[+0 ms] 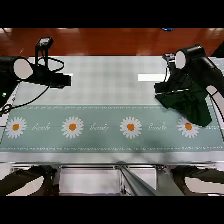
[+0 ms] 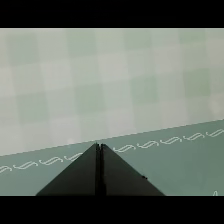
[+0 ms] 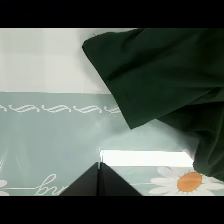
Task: Fold the shirts.
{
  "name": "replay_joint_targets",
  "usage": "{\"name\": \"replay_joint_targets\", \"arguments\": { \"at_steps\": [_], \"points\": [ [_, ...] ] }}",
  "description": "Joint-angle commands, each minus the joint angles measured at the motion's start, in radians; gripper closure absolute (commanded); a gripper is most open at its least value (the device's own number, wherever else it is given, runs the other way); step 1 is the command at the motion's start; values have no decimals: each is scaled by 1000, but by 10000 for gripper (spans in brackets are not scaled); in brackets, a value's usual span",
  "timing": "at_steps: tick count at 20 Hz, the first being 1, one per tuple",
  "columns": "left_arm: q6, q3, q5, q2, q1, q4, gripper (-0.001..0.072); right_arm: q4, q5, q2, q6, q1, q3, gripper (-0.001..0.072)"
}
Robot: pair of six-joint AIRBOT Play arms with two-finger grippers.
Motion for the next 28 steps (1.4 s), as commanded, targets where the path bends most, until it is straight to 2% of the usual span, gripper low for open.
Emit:
{"name": "replay_joint_targets", "arguments": {
  "at_steps": [1, 13, 17, 18, 19, 20, 21, 22, 23, 25, 26, 28],
  "points": [
    [0, 0, 0, 0, -1, 0, 687, 0, 0, -1, 0, 1, 1, 690],
    [0, 0, 0, 0, -1, 0, 687, 0, -7, -1, 0, 1, 1, 690],
    [0, 0, 23, 0, -1, 0, 687, -32, -189, -1, 3, 0, 2, 688],
    [2, 0, 53, 0, 0, 0, 687, -64, -251, -1, 14, 0, 2, 637],
    [5, 0, 80, 0, 0, 1, 678, -101, -291, 0, 44, 0, 6, 396],
    [5, 0, 116, 0, 0, 1, 628, -141, -311, -1, 40, 0, 20, 296],
    [11, 0, 148, 0, 0, 3, 565, -201, -315, -1, 42, -2, 45, 293],
    [15, 7, 173, 0, 2, 39, 415, -265, -304, 0, 41, -12, 75, 293],
    [1, 21, 177, 0, 8, 109, 196, -323, -292, 6, 41, -32, 97, 293],
    [-65, 62, 98, 0, 72, 216, 201, -376, -289, 29, 53, -129, 104, 293],
    [-85, 65, 54, 1, 132, 206, 201, -351, -294, 29, 72, -202, 104, 293],
    [-76, 22, 23, 4, 245, 125, 201, -184, -359, 4, 66, -373, 98, 294]
  ]
}}
